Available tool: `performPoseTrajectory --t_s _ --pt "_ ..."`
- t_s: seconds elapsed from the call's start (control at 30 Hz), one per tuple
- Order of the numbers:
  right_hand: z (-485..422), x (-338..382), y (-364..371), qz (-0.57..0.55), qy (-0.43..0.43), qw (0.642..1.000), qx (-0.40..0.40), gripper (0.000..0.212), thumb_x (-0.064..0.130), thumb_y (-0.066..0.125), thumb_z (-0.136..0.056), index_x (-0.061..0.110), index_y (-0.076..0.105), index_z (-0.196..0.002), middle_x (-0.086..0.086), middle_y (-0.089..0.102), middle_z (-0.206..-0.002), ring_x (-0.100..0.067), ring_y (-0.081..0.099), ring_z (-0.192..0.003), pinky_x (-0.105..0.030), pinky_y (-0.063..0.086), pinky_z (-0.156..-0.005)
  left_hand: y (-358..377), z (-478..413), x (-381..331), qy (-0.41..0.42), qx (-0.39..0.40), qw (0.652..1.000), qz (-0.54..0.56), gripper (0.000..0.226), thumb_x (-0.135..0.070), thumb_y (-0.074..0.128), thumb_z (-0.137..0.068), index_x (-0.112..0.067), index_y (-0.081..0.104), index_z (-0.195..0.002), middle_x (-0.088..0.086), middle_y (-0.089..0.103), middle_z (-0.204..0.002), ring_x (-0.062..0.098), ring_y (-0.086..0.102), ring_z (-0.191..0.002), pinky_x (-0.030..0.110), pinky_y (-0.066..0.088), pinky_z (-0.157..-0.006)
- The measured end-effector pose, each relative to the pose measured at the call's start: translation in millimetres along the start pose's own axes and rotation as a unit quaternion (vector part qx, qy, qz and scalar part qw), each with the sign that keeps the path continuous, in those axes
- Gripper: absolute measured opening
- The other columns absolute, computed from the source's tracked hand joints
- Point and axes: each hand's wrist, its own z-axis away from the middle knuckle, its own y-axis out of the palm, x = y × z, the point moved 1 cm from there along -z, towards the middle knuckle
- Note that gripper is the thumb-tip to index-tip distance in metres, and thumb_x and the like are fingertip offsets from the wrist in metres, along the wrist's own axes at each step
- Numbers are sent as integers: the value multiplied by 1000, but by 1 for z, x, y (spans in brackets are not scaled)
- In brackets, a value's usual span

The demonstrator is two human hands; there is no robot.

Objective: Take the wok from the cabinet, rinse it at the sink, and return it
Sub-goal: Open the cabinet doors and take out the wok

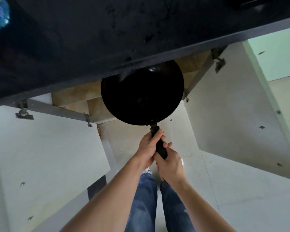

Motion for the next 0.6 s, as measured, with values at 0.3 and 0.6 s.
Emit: performPoseTrajectory --t_s 0.3,0.6 --pt "129 -40 2 -27 31 999 -13 21 29 56 -98 11 62 -88 -4 60 -58 -15 53 -42 -30 43 -40 -9 111 52 -63 51 996 -43 19 -16 52 -102 -5 52 -86 3 57 -64 18 59 -57 51 50 -101" --pt "249 -40 46 -99 65 988 -98 30 23 57 -100 5 60 -77 3 55 -49 -7 45 -38 -24 36 -43 -34 213 71 -76 127 983 -110 21 -10 48 -103 -5 49 -82 2 57 -56 16 55 -52 45 53 -86"
